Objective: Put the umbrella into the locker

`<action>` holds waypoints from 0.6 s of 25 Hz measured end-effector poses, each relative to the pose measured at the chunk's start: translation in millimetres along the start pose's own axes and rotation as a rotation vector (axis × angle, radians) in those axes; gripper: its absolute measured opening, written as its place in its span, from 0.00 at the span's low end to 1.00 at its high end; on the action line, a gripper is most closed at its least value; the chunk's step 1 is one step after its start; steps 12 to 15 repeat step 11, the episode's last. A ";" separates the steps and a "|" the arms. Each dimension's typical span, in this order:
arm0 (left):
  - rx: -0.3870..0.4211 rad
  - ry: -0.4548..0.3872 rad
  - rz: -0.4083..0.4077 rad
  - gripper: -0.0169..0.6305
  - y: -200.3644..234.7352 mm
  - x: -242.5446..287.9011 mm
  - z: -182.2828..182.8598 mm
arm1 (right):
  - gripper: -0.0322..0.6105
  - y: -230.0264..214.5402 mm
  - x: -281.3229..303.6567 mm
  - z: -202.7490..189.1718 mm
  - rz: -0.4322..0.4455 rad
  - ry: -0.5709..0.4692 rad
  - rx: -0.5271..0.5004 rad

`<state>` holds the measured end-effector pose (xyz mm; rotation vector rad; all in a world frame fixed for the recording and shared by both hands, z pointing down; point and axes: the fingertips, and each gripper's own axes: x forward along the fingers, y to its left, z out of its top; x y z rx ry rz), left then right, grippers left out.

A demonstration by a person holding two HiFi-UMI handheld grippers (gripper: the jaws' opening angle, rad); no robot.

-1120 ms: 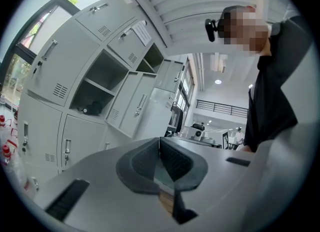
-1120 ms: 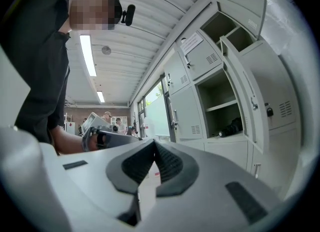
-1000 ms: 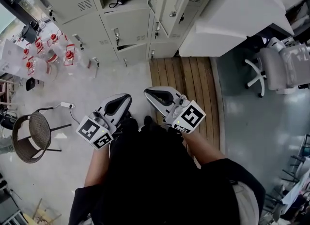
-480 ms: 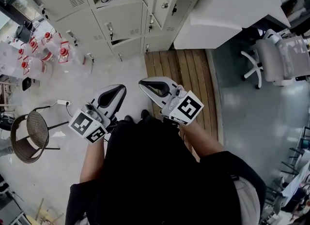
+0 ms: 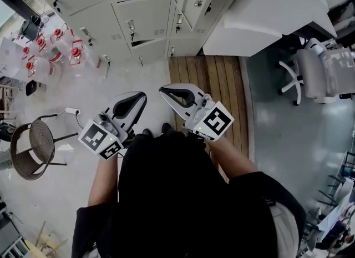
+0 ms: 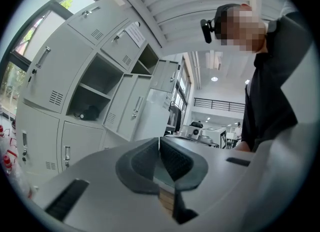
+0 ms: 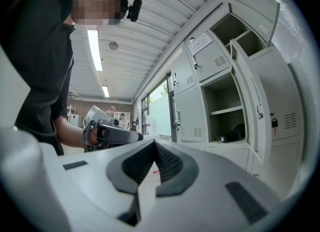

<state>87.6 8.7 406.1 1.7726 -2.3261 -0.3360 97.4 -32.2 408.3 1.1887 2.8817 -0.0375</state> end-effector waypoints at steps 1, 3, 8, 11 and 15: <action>0.002 0.003 -0.006 0.06 -1.5 0.4 -1.1 | 0.07 1.2 0.3 1.3 0.006 -0.009 -0.001; 0.000 0.006 -0.024 0.06 -4.3 1.3 -2.2 | 0.07 2.7 -0.9 8.9 0.006 -0.051 -0.014; -0.003 0.004 -0.053 0.06 -7.9 5.6 -3.6 | 0.07 2.1 -6.8 24.6 -0.010 -0.125 -0.056; -0.013 0.005 -0.049 0.06 -9.9 9.3 -7.6 | 0.07 -0.5 -10.0 20.5 -0.011 -0.117 -0.048; -0.013 0.005 -0.049 0.06 -9.9 9.3 -7.6 | 0.07 -0.5 -10.0 20.5 -0.011 -0.117 -0.048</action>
